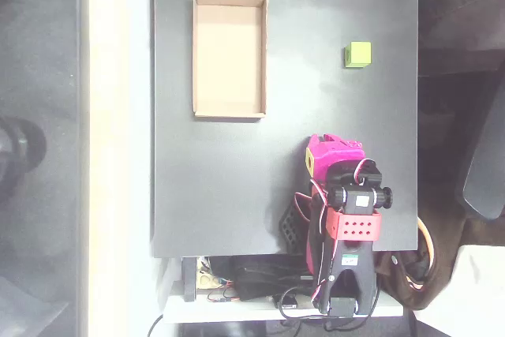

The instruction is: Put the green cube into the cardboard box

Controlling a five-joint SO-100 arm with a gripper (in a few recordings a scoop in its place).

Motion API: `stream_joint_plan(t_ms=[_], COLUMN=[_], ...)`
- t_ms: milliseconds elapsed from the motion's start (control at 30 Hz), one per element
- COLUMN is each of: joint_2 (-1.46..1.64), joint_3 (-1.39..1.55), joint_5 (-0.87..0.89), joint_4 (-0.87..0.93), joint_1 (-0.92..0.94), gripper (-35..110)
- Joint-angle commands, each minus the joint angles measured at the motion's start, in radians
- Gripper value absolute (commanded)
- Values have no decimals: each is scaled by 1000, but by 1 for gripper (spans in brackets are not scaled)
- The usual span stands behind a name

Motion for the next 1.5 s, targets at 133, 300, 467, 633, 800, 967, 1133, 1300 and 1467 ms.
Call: stream_joint_plan(t_ms=[133, 300, 467, 633, 800, 967, 1133, 1300, 1467], joint_2=[5, 5, 5, 5, -3, -5, -5, -17, -118], joint_3=[20, 20, 20, 20, 11, 3, -5, -81, -173], joint_5=[5, 5, 5, 5, 5, 5, 5, 5, 5], joint_4=[41, 41, 41, 41, 43, 44, 49, 52, 52], joint_1=[8, 8, 8, 8, 6, -2, -2, -2, -3], gripper=[6, 6, 6, 6, 6, 6, 6, 6, 6])
